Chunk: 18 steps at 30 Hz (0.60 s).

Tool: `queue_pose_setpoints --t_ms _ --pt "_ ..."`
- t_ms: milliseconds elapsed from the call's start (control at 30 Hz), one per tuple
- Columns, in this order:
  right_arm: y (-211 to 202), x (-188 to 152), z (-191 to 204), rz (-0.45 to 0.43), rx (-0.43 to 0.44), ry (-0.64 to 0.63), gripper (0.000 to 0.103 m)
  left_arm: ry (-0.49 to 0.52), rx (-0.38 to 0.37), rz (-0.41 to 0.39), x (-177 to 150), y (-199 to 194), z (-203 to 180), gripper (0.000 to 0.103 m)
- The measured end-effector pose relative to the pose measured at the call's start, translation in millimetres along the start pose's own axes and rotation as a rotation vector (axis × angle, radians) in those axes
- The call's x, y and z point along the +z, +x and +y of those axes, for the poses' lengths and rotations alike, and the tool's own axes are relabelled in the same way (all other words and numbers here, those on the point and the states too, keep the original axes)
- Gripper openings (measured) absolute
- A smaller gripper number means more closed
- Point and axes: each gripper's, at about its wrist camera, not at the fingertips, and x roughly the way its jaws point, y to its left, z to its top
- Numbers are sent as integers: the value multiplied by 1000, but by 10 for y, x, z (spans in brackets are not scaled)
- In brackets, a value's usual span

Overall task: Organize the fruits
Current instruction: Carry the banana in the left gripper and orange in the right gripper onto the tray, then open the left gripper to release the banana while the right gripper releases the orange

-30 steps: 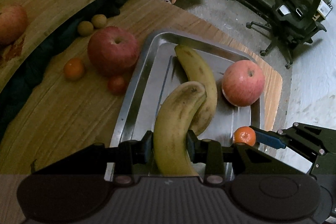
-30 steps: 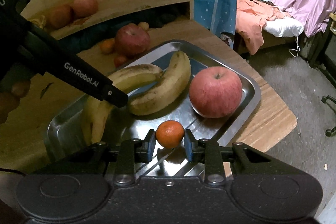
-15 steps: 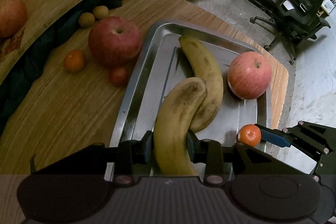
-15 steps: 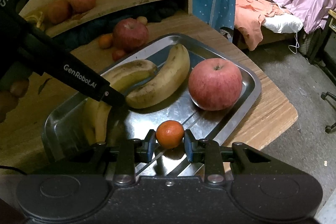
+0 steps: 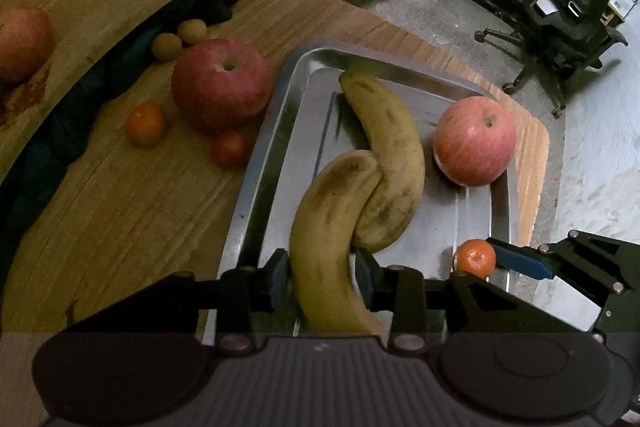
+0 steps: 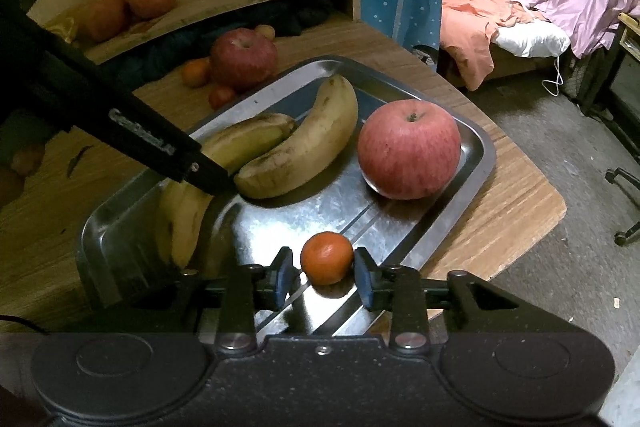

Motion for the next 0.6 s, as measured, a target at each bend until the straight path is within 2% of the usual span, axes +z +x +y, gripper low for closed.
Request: queue_pose_setpoints --t_ms 133,200,267,300,400,467,533,600 --pt "-61 -7 50 -13 -10 -1 57 5 3 -19 -42 -88 6 57" --pt "-112 -10 88 -24 -17 -5 68 2 3 -31 -72 -145 22 65" --pt "-167 -18 118 -31 -22 -2 73 1 4 -47 -105 -215 38 82" --pt "-194 -24 132 -33 -26 0 78 3 5 -58 -127 -256 49 86" --pt "-290 -50 172 -44 -38 9 85 6 9 -83 -201 -382 105 91" --pt "-360 -72 204 -47 -47 18 93 1 19 -98 -255 -458 164 98" --pt "-426 -99 236 -47 -48 28 100 -4 32 -110 -314 -534 236 99" --pt "-484 -132 271 -39 -54 35 102 -13 44 -117 -388 -586 315 102"
